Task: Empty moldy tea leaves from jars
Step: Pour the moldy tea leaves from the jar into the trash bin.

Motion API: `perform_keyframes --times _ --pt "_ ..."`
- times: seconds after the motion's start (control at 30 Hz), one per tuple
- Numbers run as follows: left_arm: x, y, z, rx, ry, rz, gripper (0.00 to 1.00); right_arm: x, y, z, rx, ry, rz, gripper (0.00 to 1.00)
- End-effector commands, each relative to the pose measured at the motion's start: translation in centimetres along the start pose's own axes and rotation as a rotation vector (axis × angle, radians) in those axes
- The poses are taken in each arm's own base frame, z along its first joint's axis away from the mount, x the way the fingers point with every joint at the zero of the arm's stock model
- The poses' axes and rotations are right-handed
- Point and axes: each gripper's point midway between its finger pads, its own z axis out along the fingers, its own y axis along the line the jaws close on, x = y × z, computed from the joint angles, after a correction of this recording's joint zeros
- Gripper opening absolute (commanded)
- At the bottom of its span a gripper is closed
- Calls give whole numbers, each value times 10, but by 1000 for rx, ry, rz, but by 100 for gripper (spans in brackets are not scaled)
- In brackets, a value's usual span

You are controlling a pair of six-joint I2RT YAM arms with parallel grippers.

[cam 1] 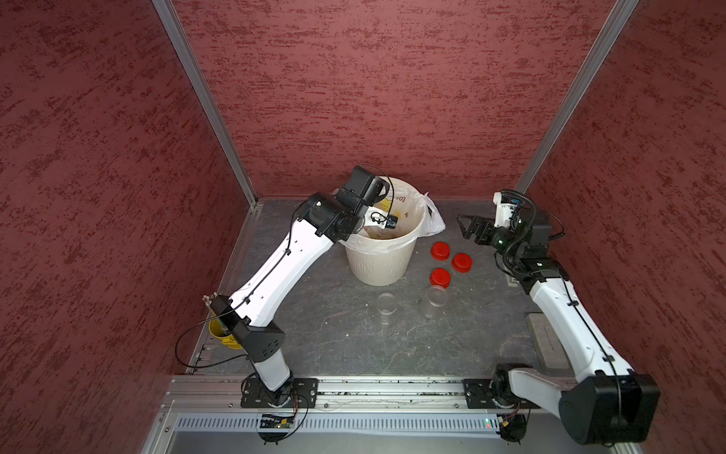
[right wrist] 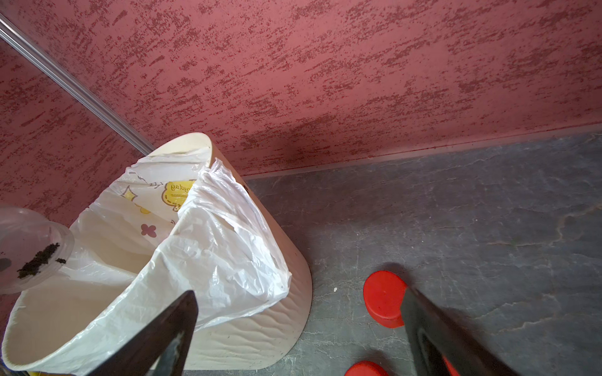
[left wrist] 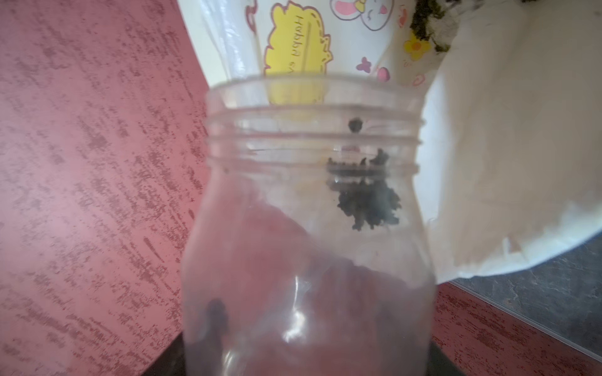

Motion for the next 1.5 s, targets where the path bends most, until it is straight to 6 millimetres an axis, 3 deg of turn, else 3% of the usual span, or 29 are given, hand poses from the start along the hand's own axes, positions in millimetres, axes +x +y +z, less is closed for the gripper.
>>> perform_keyframes --times 0.0,0.1,0.17,0.4,0.63,0.87,1.07,1.3,1.47 --pt "-5 5 -11 -21 -33 -24 67 -21 17 -7 -42 -53 -18 99" --pt "-3 -22 8 54 0 -21 66 -20 17 -7 -43 -52 -18 99" --pt "1 -29 16 73 21 -19 66 -20 17 -6 -41 -51 -20 99" --pt "-8 9 -12 -31 -34 -20 66 -22 21 -8 -56 -55 -23 99" --pt "-10 -16 7 31 -6 -1 67 -23 23 -12 -51 -64 -29 99" --pt "-10 17 -15 -55 -38 -17 67 -24 24 -9 -59 -55 -27 99" --pt "-9 -13 6 34 6 11 67 -24 24 -10 -56 -60 -28 99" --pt "-19 9 -8 -23 -31 18 68 -25 27 -8 -66 -52 -27 99" --pt "-8 -16 12 58 10 34 68 -25 26 -8 -65 -54 -26 99"
